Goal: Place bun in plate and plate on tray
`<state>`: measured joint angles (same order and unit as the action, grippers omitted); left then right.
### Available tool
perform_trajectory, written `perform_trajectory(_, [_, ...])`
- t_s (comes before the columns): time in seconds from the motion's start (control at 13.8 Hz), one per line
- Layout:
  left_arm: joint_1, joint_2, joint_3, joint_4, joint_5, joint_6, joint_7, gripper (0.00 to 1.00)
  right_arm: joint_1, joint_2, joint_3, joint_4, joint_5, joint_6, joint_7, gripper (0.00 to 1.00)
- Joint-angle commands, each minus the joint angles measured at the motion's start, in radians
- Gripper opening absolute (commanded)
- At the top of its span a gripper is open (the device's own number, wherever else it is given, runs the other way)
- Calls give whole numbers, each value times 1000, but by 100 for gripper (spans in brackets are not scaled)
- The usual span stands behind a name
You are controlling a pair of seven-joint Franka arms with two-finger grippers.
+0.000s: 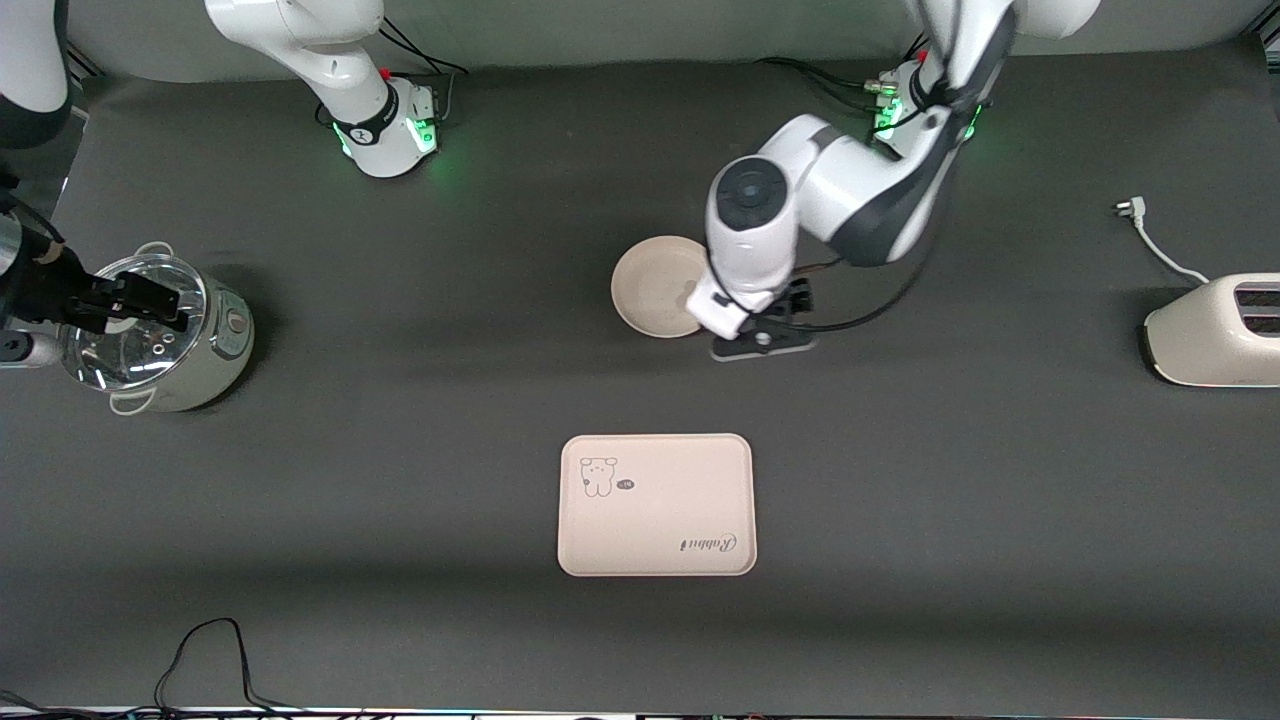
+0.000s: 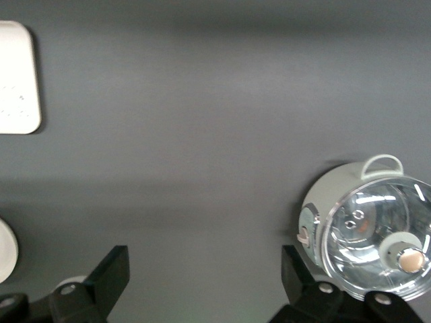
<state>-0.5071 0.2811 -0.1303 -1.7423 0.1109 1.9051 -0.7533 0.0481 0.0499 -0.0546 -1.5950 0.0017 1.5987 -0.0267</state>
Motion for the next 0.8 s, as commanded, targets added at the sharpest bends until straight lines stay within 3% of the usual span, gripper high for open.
perform_trajectory(0.0, [135, -66, -12, 102, 0, -135, 194, 100, 119, -27, -1, -25, 14, -11, 100, 100])
perform_trajectory(0.22, [309, -153, -11, 109, -31, -179, 463, 100, 329, -25, -2, -25, 47, 0, 383, 100])
perform_trajectory(0.43, [448, -194, -11, 124, -43, -212, 534, 100, 545, -7, -1, -17, 61, 23, 613, 100])
perform_trajectory(0.72, [545, -220, -9, 119, -83, -250, 534, 100, 772, 24, -1, -17, 81, 58, 838, 100])
